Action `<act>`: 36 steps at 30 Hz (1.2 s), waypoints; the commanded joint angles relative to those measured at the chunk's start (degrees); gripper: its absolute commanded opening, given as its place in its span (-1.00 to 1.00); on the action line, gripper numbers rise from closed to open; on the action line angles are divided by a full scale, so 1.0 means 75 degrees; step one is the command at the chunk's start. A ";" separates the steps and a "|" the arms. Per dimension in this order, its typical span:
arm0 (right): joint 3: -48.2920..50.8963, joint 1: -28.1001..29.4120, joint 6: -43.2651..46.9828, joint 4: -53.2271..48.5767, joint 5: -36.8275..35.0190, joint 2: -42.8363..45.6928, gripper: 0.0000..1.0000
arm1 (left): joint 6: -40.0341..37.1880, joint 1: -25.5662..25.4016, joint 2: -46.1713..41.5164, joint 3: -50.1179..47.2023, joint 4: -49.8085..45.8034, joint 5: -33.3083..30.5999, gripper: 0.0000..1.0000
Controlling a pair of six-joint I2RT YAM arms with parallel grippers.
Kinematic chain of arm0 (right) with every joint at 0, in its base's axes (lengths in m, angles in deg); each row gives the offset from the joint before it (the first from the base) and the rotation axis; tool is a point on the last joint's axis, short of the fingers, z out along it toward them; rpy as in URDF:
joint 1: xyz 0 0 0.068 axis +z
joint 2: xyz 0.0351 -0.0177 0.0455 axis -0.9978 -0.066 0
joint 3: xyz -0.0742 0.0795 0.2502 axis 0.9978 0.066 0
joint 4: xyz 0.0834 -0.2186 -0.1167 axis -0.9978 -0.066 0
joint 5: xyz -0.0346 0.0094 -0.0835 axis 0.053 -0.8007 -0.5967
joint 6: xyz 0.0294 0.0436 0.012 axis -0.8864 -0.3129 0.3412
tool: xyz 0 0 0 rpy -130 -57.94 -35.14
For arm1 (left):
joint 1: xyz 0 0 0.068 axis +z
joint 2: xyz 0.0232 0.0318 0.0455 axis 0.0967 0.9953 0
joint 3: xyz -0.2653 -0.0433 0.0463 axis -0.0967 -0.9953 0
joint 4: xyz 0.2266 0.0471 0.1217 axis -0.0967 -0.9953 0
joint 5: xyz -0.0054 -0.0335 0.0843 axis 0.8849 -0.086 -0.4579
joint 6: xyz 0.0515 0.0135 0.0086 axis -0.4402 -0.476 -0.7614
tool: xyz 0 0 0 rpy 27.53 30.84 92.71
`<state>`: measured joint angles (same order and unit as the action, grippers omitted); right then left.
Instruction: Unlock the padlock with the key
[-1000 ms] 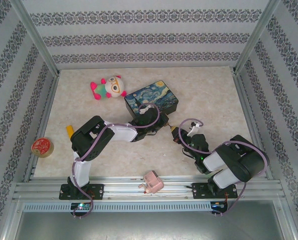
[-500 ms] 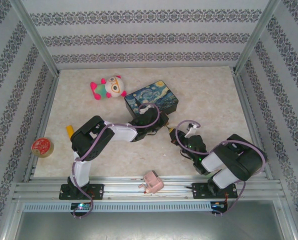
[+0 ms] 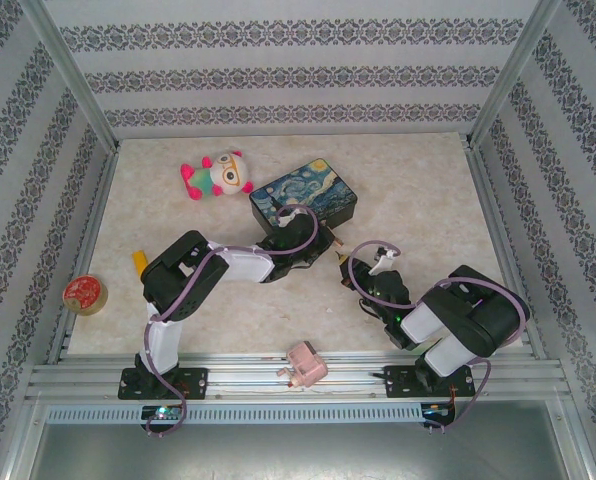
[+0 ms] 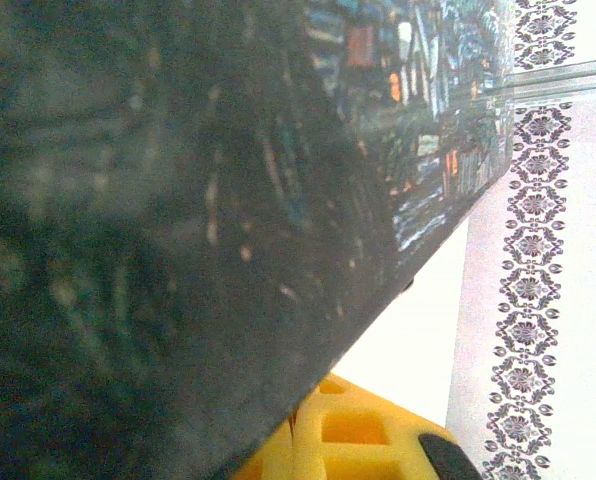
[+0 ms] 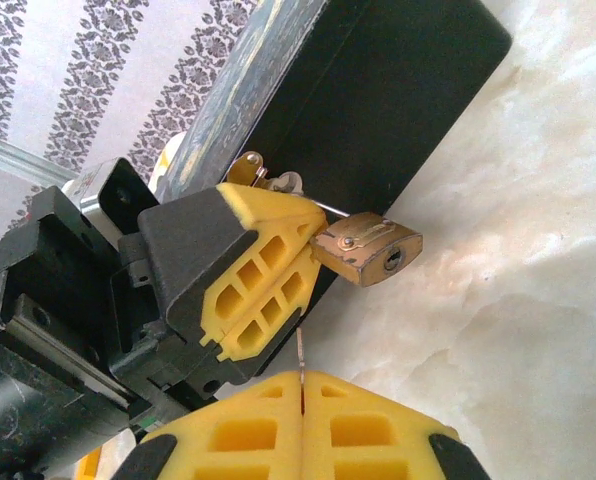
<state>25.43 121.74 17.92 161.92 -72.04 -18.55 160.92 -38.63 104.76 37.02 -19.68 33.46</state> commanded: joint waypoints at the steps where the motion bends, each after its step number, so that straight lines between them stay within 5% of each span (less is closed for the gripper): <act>1: 0.0060 0.0107 0.0147 0.0366 -0.0371 0.0165 -1.00 | 0.0441 0.0114 0.0142 -0.0067 0.0448 0.0074 -1.00; 6: 0.0419 -0.0261 0.0022 -0.0200 -0.0424 0.1089 -1.00 | 0.0039 0.0114 0.0059 -0.0048 0.0026 -0.0005 -0.94; 11: -0.0041 -0.0833 0.0201 -0.3263 0.0365 0.2912 -1.00 | -0.0322 0.0067 0.0014 -0.0061 -0.0412 -0.0112 -0.21; 16: -0.0468 -0.1201 0.0432 -0.6236 0.0517 0.4741 -1.00 | -0.0942 -0.0003 -0.0263 -0.0068 -0.1417 -0.0691 -0.05; 23: -0.0506 -0.1899 0.0402 -0.8226 0.1198 0.6474 -1.00 | -0.1691 0.0207 -0.0900 -0.0444 -0.2126 -0.1737 0.07; 28: -0.0620 -0.1983 0.0433 -0.8671 0.1511 0.6619 -1.00 | -0.2520 0.0445 -0.1296 -0.0385 -0.2700 -0.2347 0.11; 36: -0.1074 -0.1983 0.0686 -0.8005 0.2274 0.5138 -1.00 | -0.3142 0.0266 -0.1432 0.0532 -0.4135 -0.2409 0.21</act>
<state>19.55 107.32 21.16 99.32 -58.36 22.56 140.81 -36.08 94.95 37.70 -44.57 17.09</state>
